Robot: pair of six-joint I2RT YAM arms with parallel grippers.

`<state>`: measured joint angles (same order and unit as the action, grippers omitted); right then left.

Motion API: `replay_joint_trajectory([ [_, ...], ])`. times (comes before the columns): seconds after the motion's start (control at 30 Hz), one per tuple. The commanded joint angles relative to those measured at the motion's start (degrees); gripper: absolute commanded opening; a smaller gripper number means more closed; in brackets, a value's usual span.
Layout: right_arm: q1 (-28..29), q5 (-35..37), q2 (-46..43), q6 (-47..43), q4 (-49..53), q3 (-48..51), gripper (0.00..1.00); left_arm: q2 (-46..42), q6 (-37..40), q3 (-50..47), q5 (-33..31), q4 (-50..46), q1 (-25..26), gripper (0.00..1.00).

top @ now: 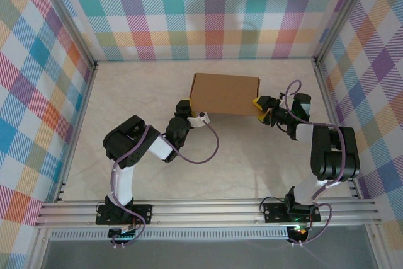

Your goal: Fold the paper box

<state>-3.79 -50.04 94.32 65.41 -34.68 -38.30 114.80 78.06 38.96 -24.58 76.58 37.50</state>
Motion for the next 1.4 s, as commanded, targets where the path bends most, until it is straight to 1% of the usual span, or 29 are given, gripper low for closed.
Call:
replay_joint_trajectory([
  [0.0, -0.2, -1.8, -1.3, -1.5, 0.4, -1.0, 0.64, 0.3, 0.6, 1.1, 0.0, -0.7, 1.4, 0.32],
  [0.1, -0.3, -0.3, -2.4, -2.4, 2.7, -2.1, 0.78, -0.6, 0.0, 1.0, 0.1, -3.0, 1.7, 0.32],
  [0.2, -0.5, 2.9, -4.8, -6.3, 9.8, -3.8, 0.87, -3.3, -2.1, 0.9, 0.5, -9.7, 1.8, 0.32],
  [0.3, -1.2, 8.5, -8.5, -11.6, 18.4, -5.3, 0.95, -7.3, -6.0, 1.2, 0.4, -18.3, 1.9, 0.32],
  [0.37, -1.4, 12.4, -11.0, -15.8, 24.2, -6.3, 0.97, -10.5, -8.7, 1.7, 1.1, -25.2, 1.9, 0.32],
  [0.5, -1.6, 22.5, -15.8, -24.0, 35.1, -8.4, 0.98, -16.6, -14.5, 5.8, 5.3, -45.0, 1.6, 0.32],
  [0.53, -1.7, 24.9, -17.1, -26.2, 37.0, -8.9, 0.97, -17.5, -15.6, 6.8, 6.0, -48.5, 1.6, 0.32],
  [0.6, -1.6, 29.8, -19.8, -30.5, 40.3, -9.8, 0.97, -18.9, -18.6, 10.8, 8.5, -60.0, 1.4, 0.33],
  [0.67, -1.6, 32.8, -22.2, -33.9, 42.6, -10.6, 0.96, -19.6, -21.6, 14.6, 10.3, -69.3, 1.1, 0.34],
  [0.77, -1.7, 34.2, -24.8, -38.4, 46.3, -12.6, 0.96, -20.0, -26.1, 21.2, 14.8, -83.8, 0.2, 0.35],
  [0.8, -1.6, 34.6, -25.5, -39.6, 47.4, -13.2, 0.96, -19.8, -27.3, 23.3, 15.0, -87.9, 0.0, 0.35],
  [1.03, -1.6, 37.4, -28.0, -44.9, 48.7, -13.1, 0.95, -19.4, -28.6, 33.4, 18.8, -106.3, -0.7, 0.35],
  [1.17, -1.6, 34.0, -28.1, -49.2, 46.9, -12.9, 0.95, -18.7, -29.1, 39.0, 21.0, -117.7, -1.4, 0.34],
  [1.2, -1.6, 33.1, -28.4, -50.2, 46.3, -12.7, 0.95, -18.8, -29.2, 39.9, 21.0, -119.4, -1.5, 0.34],
  [1.3, -1.6, 33.5, -29.8, -51.5, 43.5, -10.9, 0.93, -19.5, -28.7, 42.2, 20.3, -125.0, -1.8, 0.35],
  [1.37, -1.6, 31.2, -30.5, -53.3, 41.1, -9.8, 0.93, -19.6, -29.0, 44.6, 20.6, -129.4, -2.3, 0.34],
])
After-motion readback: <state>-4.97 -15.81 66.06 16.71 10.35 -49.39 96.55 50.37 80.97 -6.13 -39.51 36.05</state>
